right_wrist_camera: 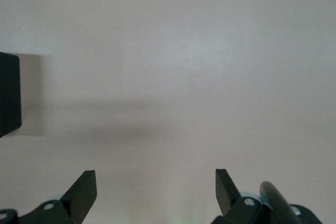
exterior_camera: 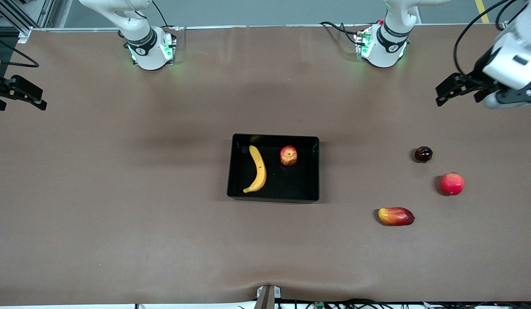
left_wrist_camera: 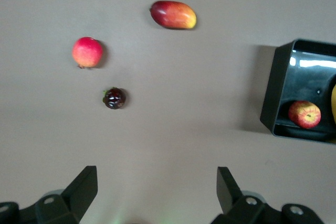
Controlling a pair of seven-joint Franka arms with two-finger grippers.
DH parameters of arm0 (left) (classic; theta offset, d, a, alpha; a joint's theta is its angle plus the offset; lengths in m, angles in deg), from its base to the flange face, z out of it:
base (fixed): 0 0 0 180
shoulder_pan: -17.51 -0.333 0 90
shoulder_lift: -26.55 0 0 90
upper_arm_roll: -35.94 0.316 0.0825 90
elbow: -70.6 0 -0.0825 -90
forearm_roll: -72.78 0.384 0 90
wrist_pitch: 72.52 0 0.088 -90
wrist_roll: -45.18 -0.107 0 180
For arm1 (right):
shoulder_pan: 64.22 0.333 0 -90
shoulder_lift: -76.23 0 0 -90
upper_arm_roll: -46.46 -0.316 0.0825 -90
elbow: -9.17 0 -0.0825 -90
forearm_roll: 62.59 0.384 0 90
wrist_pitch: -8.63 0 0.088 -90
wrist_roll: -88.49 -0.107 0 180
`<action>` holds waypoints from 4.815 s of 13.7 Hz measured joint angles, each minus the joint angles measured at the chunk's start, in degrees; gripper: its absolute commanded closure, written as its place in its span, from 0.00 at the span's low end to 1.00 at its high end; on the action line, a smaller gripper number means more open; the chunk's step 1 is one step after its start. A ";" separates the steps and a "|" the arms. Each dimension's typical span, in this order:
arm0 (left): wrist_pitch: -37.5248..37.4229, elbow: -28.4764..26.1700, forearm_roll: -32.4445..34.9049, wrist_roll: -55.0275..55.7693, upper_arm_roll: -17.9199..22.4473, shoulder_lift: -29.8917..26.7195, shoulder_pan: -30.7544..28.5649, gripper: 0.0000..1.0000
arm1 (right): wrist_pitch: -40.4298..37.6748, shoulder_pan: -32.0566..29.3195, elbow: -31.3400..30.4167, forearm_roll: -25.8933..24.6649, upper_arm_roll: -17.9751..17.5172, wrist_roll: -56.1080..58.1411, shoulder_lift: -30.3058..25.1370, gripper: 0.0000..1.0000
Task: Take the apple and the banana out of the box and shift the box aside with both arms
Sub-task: 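Move the left gripper toward the small apple in the black tray, then lower the left gripper and grasp the small yellow-red apple, then carry the apple out of the tray and set it beside the red apple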
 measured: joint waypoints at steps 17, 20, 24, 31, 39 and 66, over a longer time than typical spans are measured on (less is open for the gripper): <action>32.95 3.90 14.89 37.74 -14.71 39.56 17.01 0.00 | 0.04 -0.04 0.05 0.00 0.00 0.00 0.52 0.00; 35.29 5.61 14.96 37.74 -14.72 43.32 18.47 0.00 | 0.04 -0.04 0.05 0.00 -0.01 0.00 0.52 0.00; 36.18 5.89 15.11 37.74 -14.71 45.56 20.00 0.00 | 0.04 -0.04 0.05 0.00 -0.01 0.00 0.52 0.00; 35.83 5.73 15.23 37.74 -14.67 48.72 20.93 0.89 | 0.04 -0.05 0.05 0.00 0.02 0.00 0.52 0.00; 26.67 13.73 15.61 37.24 -14.39 47.14 20.66 1.00 | 0.04 -0.17 0.05 0.00 0.06 -0.01 0.52 0.00; 39.36 -9.39 23.79 0.81 -13.75 37.87 -22.55 0.88 | 0.05 -0.33 0.06 0.00 0.05 -0.01 0.68 0.00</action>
